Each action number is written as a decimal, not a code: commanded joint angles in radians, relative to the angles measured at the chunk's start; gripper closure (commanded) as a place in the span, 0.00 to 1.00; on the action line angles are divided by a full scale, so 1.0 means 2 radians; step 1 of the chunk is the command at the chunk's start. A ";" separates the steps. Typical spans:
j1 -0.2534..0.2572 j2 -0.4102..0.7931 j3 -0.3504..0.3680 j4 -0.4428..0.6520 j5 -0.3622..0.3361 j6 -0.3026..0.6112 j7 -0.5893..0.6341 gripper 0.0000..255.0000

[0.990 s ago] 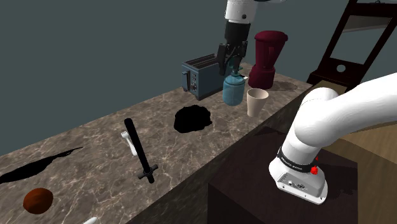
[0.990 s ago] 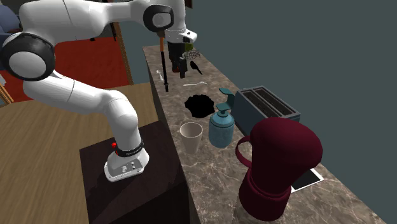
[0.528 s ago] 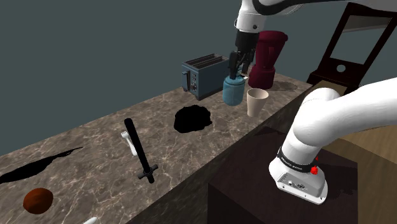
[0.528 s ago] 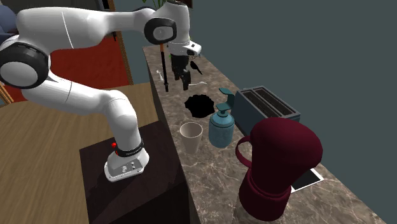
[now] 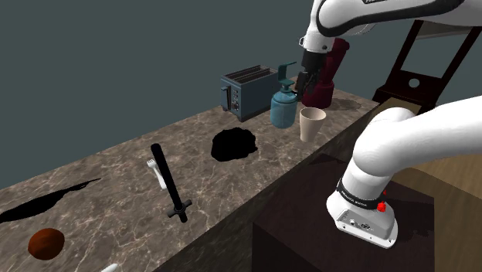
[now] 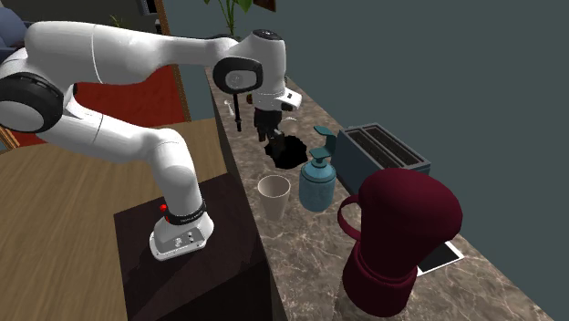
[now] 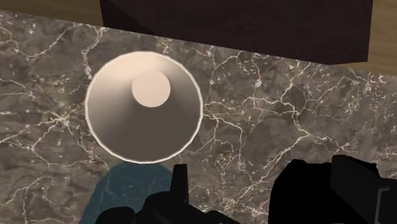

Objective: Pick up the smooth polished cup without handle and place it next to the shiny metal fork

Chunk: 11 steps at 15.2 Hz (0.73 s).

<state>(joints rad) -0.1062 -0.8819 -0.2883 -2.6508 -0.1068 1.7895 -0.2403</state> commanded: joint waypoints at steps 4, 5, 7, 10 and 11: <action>-0.024 0.025 -0.065 -0.014 -0.045 0.036 -0.067 0.00; -0.028 0.034 -0.078 -0.014 -0.053 0.045 -0.080 0.00; -0.034 0.054 -0.106 -0.013 -0.068 0.063 -0.108 0.00; -0.038 0.090 -0.149 -0.005 -0.086 0.091 -0.148 0.00; -0.038 0.092 -0.151 -0.010 -0.088 0.099 -0.148 0.00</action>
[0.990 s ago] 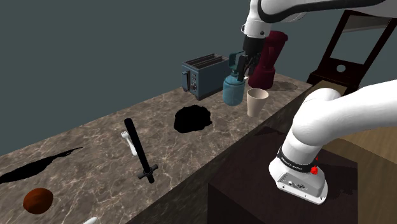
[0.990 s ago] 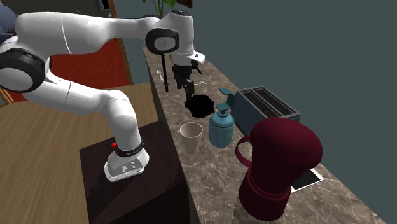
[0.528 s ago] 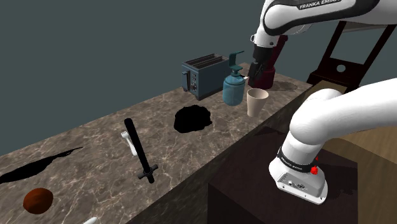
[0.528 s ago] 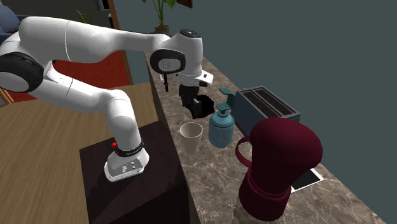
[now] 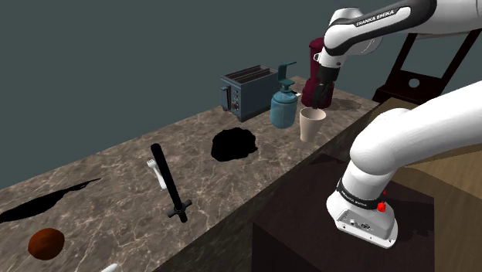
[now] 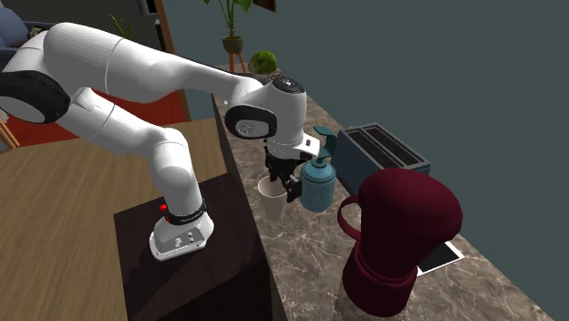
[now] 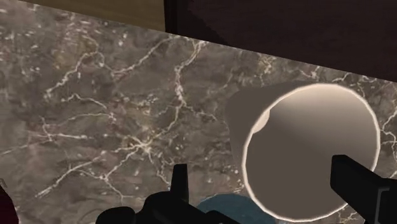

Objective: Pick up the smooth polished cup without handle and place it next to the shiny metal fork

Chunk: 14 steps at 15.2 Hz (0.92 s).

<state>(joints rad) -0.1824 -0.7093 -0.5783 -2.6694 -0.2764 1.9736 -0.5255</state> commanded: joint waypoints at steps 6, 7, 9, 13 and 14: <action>0.002 0.024 -0.020 -0.031 -0.010 0.055 -0.006 0.00; 0.002 0.027 -0.021 -0.033 -0.010 0.059 -0.007 0.00; 0.002 0.027 -0.021 -0.033 -0.010 0.059 -0.007 0.00; 0.002 0.027 -0.021 -0.033 -0.010 0.059 -0.007 0.00; 0.002 0.027 -0.021 -0.033 -0.010 0.059 -0.007 0.00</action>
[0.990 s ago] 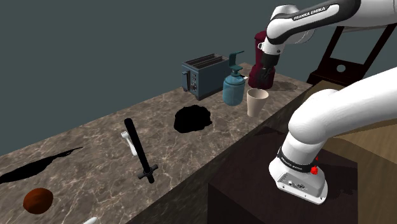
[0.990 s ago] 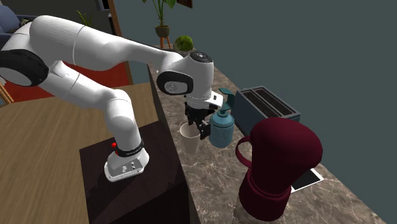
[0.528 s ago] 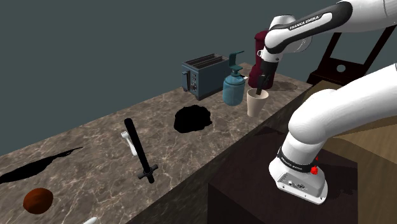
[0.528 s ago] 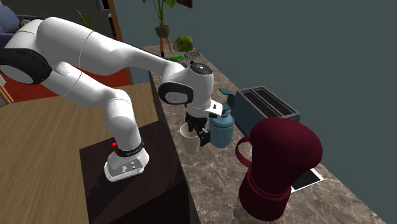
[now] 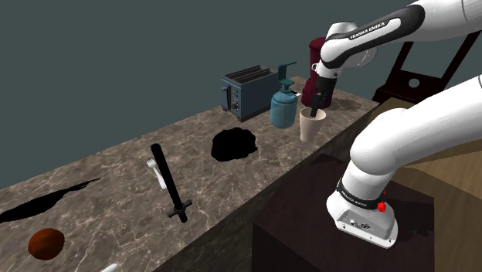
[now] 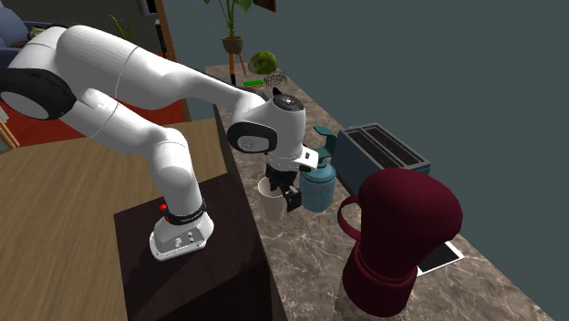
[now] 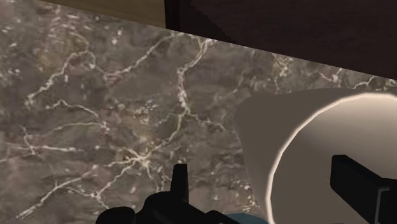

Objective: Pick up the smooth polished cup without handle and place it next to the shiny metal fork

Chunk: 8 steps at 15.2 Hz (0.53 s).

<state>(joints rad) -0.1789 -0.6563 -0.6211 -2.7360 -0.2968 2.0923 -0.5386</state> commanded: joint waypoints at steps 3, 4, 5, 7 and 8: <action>0.000 0.000 0.000 0.000 0.000 0.000 0.000 1.00; 0.000 0.000 0.000 0.000 0.000 0.000 0.000 1.00; 0.000 0.000 0.000 0.000 0.000 0.000 0.000 1.00; 0.000 0.000 0.000 0.000 0.000 0.000 0.000 1.00; 0.000 0.000 0.000 0.000 0.000 0.000 0.000 1.00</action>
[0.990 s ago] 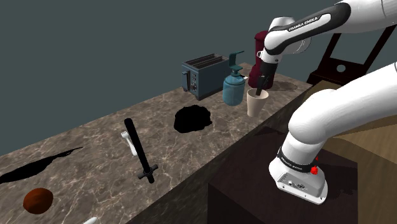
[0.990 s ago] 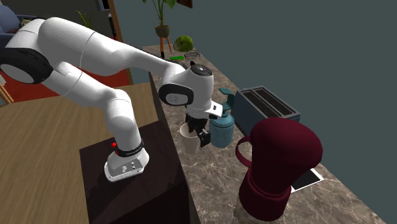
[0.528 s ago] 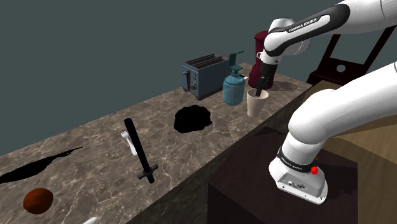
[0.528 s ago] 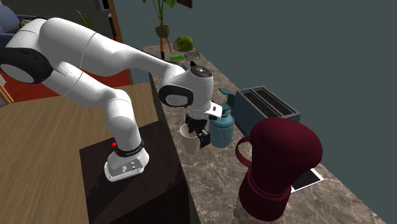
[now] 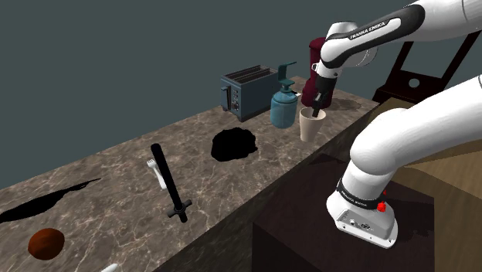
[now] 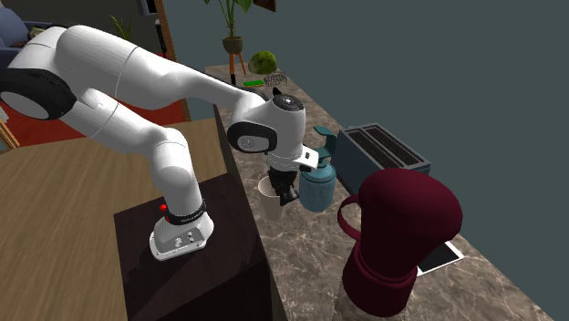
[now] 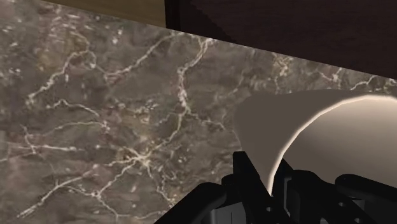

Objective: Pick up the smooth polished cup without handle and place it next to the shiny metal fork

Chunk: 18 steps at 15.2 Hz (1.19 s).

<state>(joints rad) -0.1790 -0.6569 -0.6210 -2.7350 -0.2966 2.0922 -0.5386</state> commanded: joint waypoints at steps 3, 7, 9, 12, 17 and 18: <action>0.000 0.000 0.000 -0.001 0.000 0.000 0.000 1.00; -0.001 -0.016 0.012 0.017 0.005 -0.033 0.003 1.00; -0.001 -0.022 0.018 0.026 0.008 -0.049 0.005 1.00; -0.001 -0.031 0.026 0.041 0.012 -0.072 0.007 1.00; 0.000 -0.042 0.038 0.067 0.019 -0.109 0.009 1.00; 0.001 -0.044 0.040 0.073 0.021 -0.116 0.010 1.00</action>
<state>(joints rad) -0.1791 -0.7420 -0.5445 -2.6004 -0.2576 1.8724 -0.5196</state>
